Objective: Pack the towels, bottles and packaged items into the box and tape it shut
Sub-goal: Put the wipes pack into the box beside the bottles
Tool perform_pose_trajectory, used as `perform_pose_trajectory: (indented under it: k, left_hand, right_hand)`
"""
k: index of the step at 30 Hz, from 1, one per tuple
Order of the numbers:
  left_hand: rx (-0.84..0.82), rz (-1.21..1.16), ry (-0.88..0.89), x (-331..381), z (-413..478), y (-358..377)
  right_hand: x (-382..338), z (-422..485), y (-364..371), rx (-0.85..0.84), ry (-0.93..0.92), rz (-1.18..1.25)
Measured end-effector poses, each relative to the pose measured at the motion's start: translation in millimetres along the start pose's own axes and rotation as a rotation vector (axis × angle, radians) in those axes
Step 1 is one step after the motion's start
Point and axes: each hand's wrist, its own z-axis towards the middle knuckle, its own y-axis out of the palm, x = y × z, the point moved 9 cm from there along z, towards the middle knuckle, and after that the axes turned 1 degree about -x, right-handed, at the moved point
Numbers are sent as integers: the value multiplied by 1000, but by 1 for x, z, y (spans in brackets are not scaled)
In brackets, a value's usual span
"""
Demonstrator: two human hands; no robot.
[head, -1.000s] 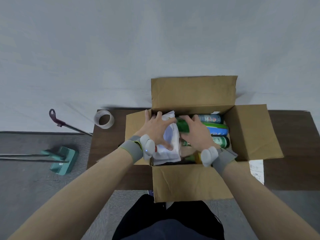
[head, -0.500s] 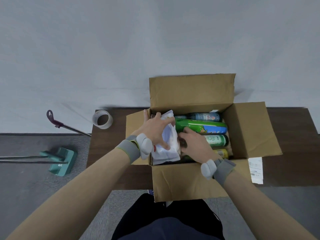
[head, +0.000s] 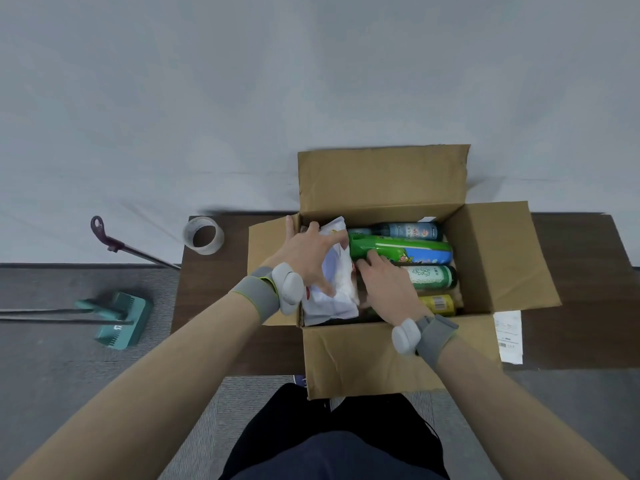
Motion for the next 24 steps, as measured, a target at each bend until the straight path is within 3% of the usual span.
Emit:
perform_pose_trajectory:
  k: [3, 7, 16, 21, 24]
  left_hand:
    - [-30, 70, -36, 5, 1, 0]
    - [-105, 161, -106, 11, 7, 1]
    - [-262, 300, -236, 41, 12, -12]
    - [-109, 440, -373, 90, 25, -37]
    - [-50, 389, -294, 140, 46, -43]
  right_hand:
    - [1, 2, 0, -16, 18, 54]
    - [22, -8, -10, -59, 56, 311]
    - [113, -34, -58, 131, 180, 578]
    - [161, -48, -89, 287, 165, 695]
    - [201, -62, -113, 425, 192, 732]
